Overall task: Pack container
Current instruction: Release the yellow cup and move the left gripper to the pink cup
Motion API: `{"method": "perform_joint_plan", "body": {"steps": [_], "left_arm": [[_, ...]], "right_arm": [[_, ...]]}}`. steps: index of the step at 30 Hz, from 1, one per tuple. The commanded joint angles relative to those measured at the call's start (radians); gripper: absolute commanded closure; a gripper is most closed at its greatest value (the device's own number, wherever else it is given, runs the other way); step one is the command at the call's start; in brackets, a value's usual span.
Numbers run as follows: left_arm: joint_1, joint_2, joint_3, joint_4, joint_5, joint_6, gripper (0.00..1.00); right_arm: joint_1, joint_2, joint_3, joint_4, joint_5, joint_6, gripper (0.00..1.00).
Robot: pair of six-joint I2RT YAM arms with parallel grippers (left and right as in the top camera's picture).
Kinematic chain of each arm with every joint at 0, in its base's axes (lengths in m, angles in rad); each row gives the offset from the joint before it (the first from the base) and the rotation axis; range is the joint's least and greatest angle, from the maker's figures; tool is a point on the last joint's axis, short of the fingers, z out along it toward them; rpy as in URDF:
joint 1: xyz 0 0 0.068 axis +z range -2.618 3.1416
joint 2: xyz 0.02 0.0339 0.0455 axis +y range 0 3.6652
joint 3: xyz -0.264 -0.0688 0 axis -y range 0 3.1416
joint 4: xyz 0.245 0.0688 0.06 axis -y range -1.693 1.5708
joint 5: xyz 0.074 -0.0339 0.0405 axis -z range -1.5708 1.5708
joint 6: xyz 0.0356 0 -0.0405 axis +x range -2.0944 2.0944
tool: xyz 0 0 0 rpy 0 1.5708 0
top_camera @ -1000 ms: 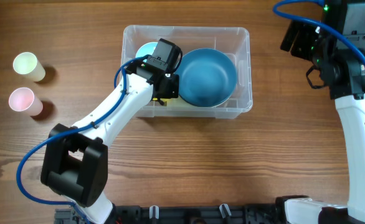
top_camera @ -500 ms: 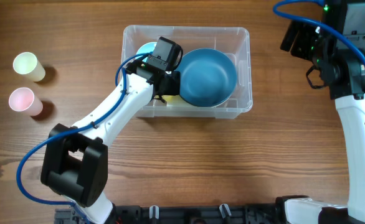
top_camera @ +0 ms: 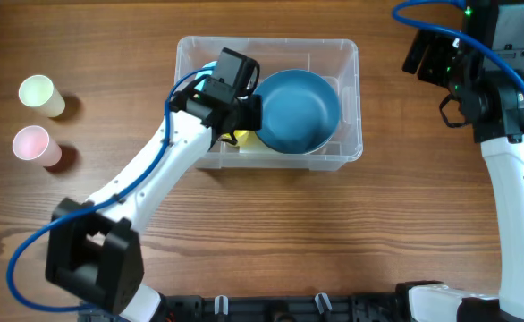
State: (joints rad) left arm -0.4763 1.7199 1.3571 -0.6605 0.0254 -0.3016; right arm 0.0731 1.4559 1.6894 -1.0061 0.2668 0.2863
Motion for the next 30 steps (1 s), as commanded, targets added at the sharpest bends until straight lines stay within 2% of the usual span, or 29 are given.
{"method": "perform_joint_plan", "body": {"steps": [1, 4, 8, 12, 17, 20, 23, 30], "left_arm": [[-0.002, -0.063, -0.008, -0.002, 0.032, -0.001, 0.69], [0.026, -0.133, -0.008, -0.035, -0.075, -0.005, 0.68], [0.134, -0.262, -0.008, -0.127, -0.233, -0.098, 0.64], [0.325, -0.372, -0.009, -0.240, -0.236, -0.107, 0.59], [0.640, -0.439, -0.009, -0.362, -0.237, -0.106, 0.54], [0.820, -0.420, -0.009, -0.348, -0.214, -0.100, 0.54], [0.930, -0.341, -0.009, -0.261, -0.173, -0.078, 0.53], [0.953, -0.146, -0.009, -0.140, -0.172, 0.117, 0.48]], "right_arm": [[-0.002, 0.013, 0.014, 0.003, 0.013, 0.003, 0.00], [-0.002, 0.013, 0.014, 0.002, 0.013, 0.003, 0.00], [-0.002, 0.013, 0.014, 0.003, 0.013, 0.003, 0.00], [-0.002, 0.013, 0.014, 0.003, 0.013, 0.003, 0.01], [-0.002, 0.013, 0.014, 0.003, 0.013, 0.003, 0.00], [-0.002, 0.013, 0.014, 0.003, 0.013, 0.003, 0.00], [-0.002, 0.013, 0.014, 0.003, 0.013, 0.003, 0.00], [-0.002, 0.013, 0.014, 0.003, 0.013, 0.003, 0.00]]}}
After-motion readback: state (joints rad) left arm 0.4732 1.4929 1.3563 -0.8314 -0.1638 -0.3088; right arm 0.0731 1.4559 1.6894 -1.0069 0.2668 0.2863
